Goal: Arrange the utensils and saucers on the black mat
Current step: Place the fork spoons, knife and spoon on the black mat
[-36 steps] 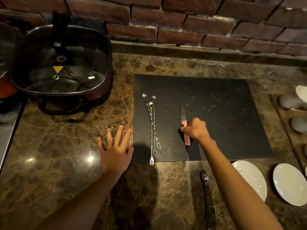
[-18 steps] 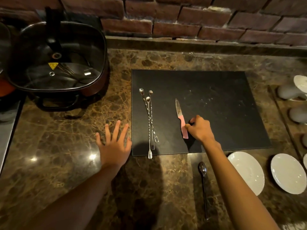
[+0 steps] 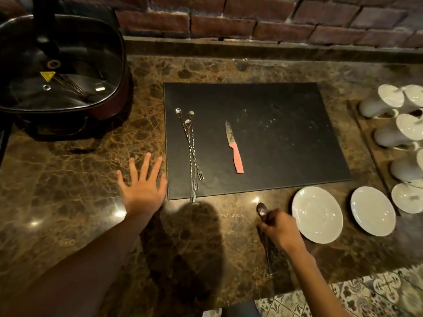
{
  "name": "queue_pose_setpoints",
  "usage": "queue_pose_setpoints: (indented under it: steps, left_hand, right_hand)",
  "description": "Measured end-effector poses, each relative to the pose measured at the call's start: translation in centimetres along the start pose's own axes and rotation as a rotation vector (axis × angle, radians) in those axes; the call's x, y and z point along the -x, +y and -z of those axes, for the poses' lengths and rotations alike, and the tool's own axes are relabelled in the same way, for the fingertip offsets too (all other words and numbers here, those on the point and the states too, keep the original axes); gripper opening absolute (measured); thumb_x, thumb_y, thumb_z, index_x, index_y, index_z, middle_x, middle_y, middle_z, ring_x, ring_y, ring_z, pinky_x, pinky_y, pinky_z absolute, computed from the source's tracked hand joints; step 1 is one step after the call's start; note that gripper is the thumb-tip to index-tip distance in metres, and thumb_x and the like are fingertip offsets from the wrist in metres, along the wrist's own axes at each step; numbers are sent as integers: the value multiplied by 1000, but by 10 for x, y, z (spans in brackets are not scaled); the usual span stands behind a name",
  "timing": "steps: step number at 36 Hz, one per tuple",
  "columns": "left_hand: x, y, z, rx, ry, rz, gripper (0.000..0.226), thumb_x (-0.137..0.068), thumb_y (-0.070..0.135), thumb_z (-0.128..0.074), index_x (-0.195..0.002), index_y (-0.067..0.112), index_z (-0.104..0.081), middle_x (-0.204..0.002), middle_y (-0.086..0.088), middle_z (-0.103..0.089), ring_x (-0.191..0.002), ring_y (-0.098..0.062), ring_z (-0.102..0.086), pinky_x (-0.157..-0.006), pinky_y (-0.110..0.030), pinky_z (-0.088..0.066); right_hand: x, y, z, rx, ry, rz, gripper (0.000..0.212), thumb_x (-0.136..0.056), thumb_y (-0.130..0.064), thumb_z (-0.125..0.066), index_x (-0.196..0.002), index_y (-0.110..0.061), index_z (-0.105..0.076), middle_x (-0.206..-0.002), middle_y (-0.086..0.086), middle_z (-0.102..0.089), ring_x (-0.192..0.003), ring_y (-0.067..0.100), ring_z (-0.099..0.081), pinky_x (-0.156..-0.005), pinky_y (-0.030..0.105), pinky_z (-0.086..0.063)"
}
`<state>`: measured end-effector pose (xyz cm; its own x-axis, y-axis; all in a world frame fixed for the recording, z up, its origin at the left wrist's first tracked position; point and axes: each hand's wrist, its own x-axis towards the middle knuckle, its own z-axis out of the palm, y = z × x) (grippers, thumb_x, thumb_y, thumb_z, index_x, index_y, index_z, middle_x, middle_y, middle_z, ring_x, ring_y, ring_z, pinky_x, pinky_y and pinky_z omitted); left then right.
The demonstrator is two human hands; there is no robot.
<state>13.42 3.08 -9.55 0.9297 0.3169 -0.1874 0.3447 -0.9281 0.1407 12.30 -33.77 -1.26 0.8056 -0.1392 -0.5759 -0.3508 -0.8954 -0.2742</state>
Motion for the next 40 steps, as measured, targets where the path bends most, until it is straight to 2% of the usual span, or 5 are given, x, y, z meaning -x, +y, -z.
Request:
queue_pose_setpoints:
  steps: [8, 17, 23, 28, 40]
  left_hand:
    - [-2, 1, 2, 36, -19, 12, 58, -101, 65, -2, -158, 53, -2, -171, 17, -2, -159, -27, 0, -112, -45, 33]
    - [-2, -1, -4, 58, 49, -1, 58, -101, 64, -8, -158, 53, -8, -170, 18, -5, -159, -27, -5, -121, -58, 4]
    - [-2, -3, -13, 48, 115, -22, 57, -103, 62, -14, -158, 48, -21, -170, 15, -16, -157, -29, -14, -122, -59, 3]
    - [-3, -5, -19, 8, 264, -59, 51, -106, 51, -34, -156, 39, -37, -165, 6, -33, -153, -35, -30, -121, -65, -14]
    - [-1, 3, 1, 14, 47, 37, 59, -101, 60, -19, -158, 46, -25, -170, 12, -20, -157, -29, -15, -121, -61, -6]
  right_hand:
    - [17, 2, -13, 39, 30, 3, 9, -88, -23, -68, -83, -16, -65, -67, -12, -54, -57, 1, -49, -46, 11, -30]
    - [-1, -11, 1, -77, 21, -11, 17, -84, -26, -74, -72, -15, -67, -67, -3, -68, -60, 10, -66, -54, 21, -53]
    - [-34, -29, 35, -127, 84, 36, 10, -87, -19, -71, -81, -12, -68, -74, -1, -67, -66, 12, -66, -57, 16, -49]
    - [-79, -55, 71, -52, 158, 122, 12, -91, -17, -67, -86, -6, -66, -79, 6, -66, -72, 19, -68, -69, 31, -59]
    - [-179, -114, 102, 96, 214, 131, 21, -87, -12, -66, -99, 5, -64, -98, 23, -64, -88, 41, -66, -81, 50, -58]
